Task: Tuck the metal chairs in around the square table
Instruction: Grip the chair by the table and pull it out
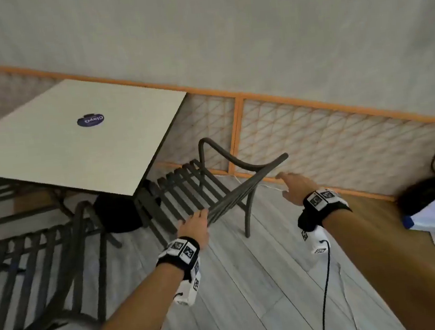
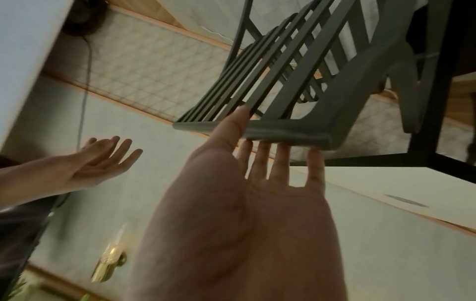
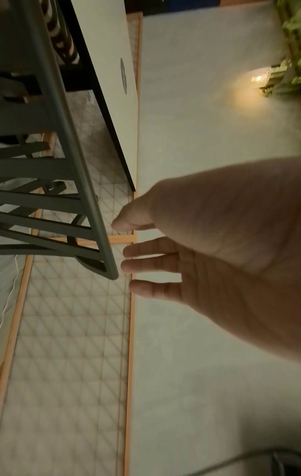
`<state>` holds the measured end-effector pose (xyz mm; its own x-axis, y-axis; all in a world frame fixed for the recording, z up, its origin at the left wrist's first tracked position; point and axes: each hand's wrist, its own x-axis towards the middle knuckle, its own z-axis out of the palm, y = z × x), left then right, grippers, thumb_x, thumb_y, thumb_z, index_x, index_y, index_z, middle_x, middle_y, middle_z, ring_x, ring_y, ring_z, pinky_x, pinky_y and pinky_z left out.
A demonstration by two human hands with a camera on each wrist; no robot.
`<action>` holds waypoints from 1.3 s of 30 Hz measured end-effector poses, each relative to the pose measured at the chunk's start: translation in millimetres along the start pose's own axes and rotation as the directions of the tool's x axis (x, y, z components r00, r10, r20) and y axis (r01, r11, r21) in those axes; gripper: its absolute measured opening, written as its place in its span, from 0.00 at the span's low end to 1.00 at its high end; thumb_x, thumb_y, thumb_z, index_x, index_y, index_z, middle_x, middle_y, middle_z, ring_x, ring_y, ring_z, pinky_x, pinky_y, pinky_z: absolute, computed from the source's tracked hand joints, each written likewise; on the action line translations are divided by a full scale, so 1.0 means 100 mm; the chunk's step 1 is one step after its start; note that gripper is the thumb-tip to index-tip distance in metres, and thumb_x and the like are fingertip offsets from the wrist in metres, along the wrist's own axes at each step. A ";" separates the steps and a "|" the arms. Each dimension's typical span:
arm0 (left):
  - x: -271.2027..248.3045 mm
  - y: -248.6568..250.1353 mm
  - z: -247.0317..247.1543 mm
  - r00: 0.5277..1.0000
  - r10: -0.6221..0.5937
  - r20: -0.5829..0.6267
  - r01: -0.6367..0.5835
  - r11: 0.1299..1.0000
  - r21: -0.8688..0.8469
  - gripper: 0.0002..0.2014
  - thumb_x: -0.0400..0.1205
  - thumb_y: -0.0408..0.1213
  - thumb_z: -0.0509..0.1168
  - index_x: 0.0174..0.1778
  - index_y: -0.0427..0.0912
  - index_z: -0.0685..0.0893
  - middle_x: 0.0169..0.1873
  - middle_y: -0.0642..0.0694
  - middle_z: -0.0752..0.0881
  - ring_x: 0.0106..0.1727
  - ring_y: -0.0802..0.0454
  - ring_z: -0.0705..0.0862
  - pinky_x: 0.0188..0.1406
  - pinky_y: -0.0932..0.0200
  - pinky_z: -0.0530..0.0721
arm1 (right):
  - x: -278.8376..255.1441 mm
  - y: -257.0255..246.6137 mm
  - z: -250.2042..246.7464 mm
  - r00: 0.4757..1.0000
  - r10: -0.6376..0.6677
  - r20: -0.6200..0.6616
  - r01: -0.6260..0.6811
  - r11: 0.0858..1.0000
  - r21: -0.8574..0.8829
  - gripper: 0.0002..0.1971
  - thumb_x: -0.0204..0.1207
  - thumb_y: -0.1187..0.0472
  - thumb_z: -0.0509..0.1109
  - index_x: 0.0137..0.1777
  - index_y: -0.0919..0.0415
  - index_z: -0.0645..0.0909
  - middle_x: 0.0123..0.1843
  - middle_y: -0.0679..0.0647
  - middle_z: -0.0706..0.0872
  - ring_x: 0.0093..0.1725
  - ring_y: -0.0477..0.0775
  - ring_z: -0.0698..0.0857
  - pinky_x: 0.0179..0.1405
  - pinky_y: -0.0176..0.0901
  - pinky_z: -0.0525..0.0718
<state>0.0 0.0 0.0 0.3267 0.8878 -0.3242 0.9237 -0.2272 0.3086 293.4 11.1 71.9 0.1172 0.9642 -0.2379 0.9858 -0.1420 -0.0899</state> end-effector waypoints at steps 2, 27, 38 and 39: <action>0.17 0.07 0.01 0.997 -0.054 0.053 0.056 0.997 -0.046 0.30 0.83 0.33 0.59 0.81 0.45 0.58 0.77 0.42 0.70 0.73 0.37 0.74 0.73 0.34 0.69 | 0.24 0.06 0.01 0.999 -0.040 0.003 0.040 0.999 -0.022 0.30 0.77 0.64 0.65 0.78 0.54 0.62 0.73 0.63 0.75 0.66 0.67 0.79 0.56 0.58 0.83; 0.90 0.17 0.36 0.948 -0.258 0.187 0.307 0.897 -0.318 0.20 0.80 0.52 0.54 0.70 0.66 0.69 0.47 0.50 0.87 0.48 0.45 0.88 0.58 0.26 0.81 | 2.57 0.66 0.40 0.915 -0.298 0.270 0.371 0.886 -0.277 0.18 0.80 0.71 0.56 0.62 0.52 0.77 0.60 0.57 0.83 0.66 0.69 0.71 0.59 0.63 0.82; 1.82 0.66 0.13 0.883 -0.443 0.154 0.465 0.787 -0.405 0.20 0.81 0.50 0.56 0.71 0.66 0.67 0.54 0.48 0.86 0.52 0.44 0.86 0.60 0.32 0.82 | 4.01 0.59 0.03 0.831 -0.490 0.265 0.552 0.785 -0.280 0.12 0.81 0.64 0.60 0.56 0.50 0.81 0.53 0.55 0.85 0.61 0.65 0.73 0.52 0.56 0.82; 1.92 0.67 0.12 0.880 -0.450 0.150 0.468 0.772 -0.429 0.20 0.81 0.50 0.56 0.70 0.68 0.66 0.51 0.49 0.86 0.51 0.45 0.86 0.59 0.31 0.82 | 4.12 0.56 -0.03 0.821 -0.501 0.272 0.565 0.779 -0.272 0.12 0.81 0.65 0.59 0.56 0.50 0.81 0.53 0.55 0.85 0.61 0.65 0.73 0.52 0.56 0.81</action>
<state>127.2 150.2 -52.4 -0.0979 0.8237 -0.5585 0.7803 0.4118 0.4707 396.9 401.5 -28.4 -0.4306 0.8020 -0.4139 0.8667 0.4955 0.0584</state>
